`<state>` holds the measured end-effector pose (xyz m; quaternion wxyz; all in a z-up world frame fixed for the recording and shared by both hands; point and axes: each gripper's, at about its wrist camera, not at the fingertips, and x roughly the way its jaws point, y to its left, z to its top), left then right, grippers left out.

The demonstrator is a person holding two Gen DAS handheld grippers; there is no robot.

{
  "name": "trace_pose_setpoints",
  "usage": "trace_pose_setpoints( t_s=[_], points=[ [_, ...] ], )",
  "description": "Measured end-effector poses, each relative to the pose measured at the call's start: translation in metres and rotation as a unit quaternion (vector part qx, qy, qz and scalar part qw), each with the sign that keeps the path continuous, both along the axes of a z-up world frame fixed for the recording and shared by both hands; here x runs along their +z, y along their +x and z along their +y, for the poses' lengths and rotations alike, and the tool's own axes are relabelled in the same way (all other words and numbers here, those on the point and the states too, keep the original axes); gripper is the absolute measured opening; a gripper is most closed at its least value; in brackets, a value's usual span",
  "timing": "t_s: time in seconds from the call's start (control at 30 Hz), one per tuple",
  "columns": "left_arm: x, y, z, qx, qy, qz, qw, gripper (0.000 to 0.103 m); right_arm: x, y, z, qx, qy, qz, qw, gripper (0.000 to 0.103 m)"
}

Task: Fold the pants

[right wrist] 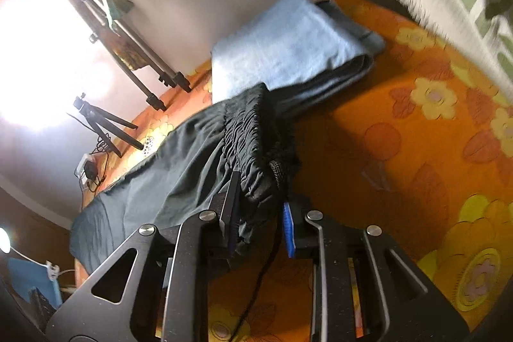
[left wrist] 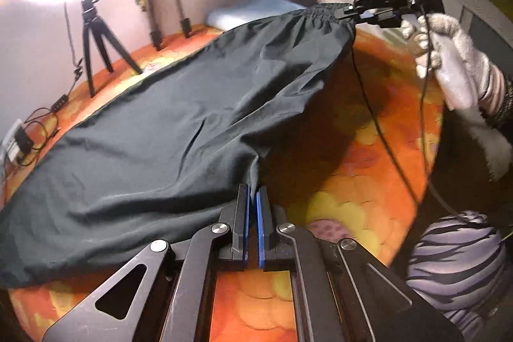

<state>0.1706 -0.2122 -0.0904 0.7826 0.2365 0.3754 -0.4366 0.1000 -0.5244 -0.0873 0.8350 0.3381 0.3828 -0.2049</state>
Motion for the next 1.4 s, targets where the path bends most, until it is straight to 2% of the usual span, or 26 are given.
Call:
trace_pose_setpoints(
  t_s=[0.17,0.33,0.4,0.43,0.5,0.57,0.63,0.73,0.8,0.87,0.97,1.17,1.27,1.4],
  points=[
    [0.009,-0.022,-0.015,-0.040,-0.022,0.023,0.9987,0.002,0.018,-0.035,-0.012,-0.025,-0.035,-0.004,0.999,0.021],
    [0.014,-0.037,-0.039,-0.074,-0.042,0.045,0.9954,0.003,0.019,-0.071,-0.037,-0.058,-0.056,0.022,0.997,0.021],
    [0.012,-0.037,-0.045,-0.079,-0.028,0.047,0.9954,0.004,0.015,-0.078,-0.046,-0.064,-0.050,0.035,0.996,0.021],
    [0.010,-0.036,-0.047,-0.077,-0.025,0.054,0.9953,0.008,0.012,-0.078,-0.048,-0.058,-0.045,0.042,0.996,0.021],
    [0.012,-0.033,-0.041,-0.068,-0.029,0.059,0.9955,0.017,0.008,-0.077,-0.049,-0.043,-0.039,0.063,0.996,0.024],
    [0.019,-0.030,-0.029,-0.056,-0.032,0.061,0.9960,0.019,0.010,-0.075,-0.048,-0.030,-0.041,0.080,0.996,0.029],
    [0.027,-0.021,-0.009,-0.034,-0.043,0.062,0.9966,0.024,0.022,-0.076,-0.042,-0.033,-0.069,0.083,0.994,0.032],
    [0.042,-0.006,0.029,0.015,-0.067,0.059,0.9959,0.034,0.048,-0.072,-0.028,-0.023,-0.118,0.075,0.990,0.033],
    [0.049,0.003,0.056,0.053,-0.071,0.041,0.9952,0.034,0.066,-0.064,-0.013,0.002,-0.131,0.059,0.990,0.038],
    [0.052,0.013,0.087,0.094,-0.079,0.041,0.9915,0.034,0.081,-0.051,0.007,0.032,-0.148,0.050,0.987,0.043],
    [0.054,0.034,0.141,0.169,-0.091,0.046,0.9803,0.034,0.101,-0.021,0.047,0.092,-0.168,0.032,0.981,0.043],
    [0.056,0.060,0.228,0.272,-0.092,0.032,0.9574,0.034,0.117,0.046,0.129,0.200,-0.169,-0.004,0.965,0.043],
    [0.056,0.077,0.274,0.326,-0.105,0.035,0.9389,0.034,0.119,0.082,0.170,0.245,-0.163,-0.016,0.956,0.043],
    [0.053,0.101,0.325,0.381,-0.124,0.034,0.9154,0.034,0.125,0.135,0.234,0.313,-0.164,-0.035,0.935,0.043]
  ],
)
